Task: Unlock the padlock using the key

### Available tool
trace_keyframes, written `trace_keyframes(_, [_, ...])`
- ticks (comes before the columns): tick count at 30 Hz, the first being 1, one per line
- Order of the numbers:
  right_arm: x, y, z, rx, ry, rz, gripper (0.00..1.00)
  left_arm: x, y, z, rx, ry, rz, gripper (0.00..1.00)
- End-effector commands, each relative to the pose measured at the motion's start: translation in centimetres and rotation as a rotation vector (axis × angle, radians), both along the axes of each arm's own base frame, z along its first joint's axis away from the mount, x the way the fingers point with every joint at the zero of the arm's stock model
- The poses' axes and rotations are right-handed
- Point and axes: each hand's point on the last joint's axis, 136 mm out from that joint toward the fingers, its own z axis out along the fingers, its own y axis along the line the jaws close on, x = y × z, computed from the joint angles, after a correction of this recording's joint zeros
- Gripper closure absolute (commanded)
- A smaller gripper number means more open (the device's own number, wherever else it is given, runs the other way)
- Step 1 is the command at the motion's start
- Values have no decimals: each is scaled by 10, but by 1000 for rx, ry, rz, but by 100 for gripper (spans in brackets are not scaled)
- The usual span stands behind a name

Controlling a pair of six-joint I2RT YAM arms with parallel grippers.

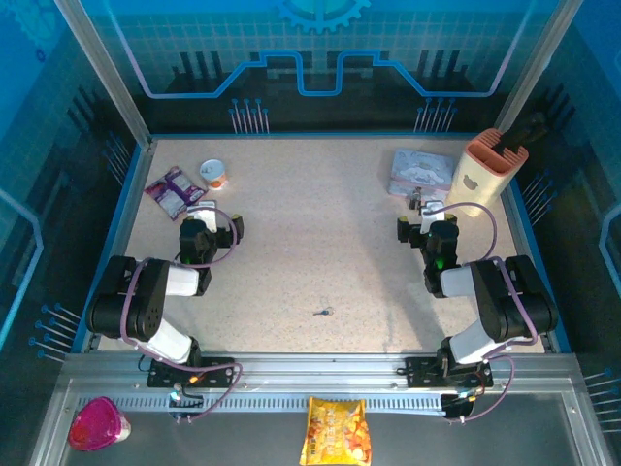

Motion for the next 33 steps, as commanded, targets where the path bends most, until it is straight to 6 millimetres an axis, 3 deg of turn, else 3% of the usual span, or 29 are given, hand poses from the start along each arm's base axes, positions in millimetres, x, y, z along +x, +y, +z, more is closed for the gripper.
trace_keyframes(1, [7, 1, 11, 8, -38, -1, 0, 6, 1, 9, -7, -24, -8, 1])
trace_keyframes(16, [7, 1, 12, 7, -41, -1, 0, 6, 1, 9, -6, -24, -9, 1])
trace_keyframes(23, [1, 12, 16, -18, -78, 53, 0, 0, -15, 12, -4, -54, -103, 1])
trace_keyframes(26, [-6, 23, 28, -48, -113, 100, 0, -11, -29, 24, 28, -99, -170, 1])
trace_keyframes(30, [-24, 36, 53, -97, -197, 131, 0, -28, -45, 57, 98, -150, -203, 1])
trace_keyframes(33, [-34, 36, 72, -118, -225, 105, 0, -37, -50, 86, 37, -182, -198, 1])
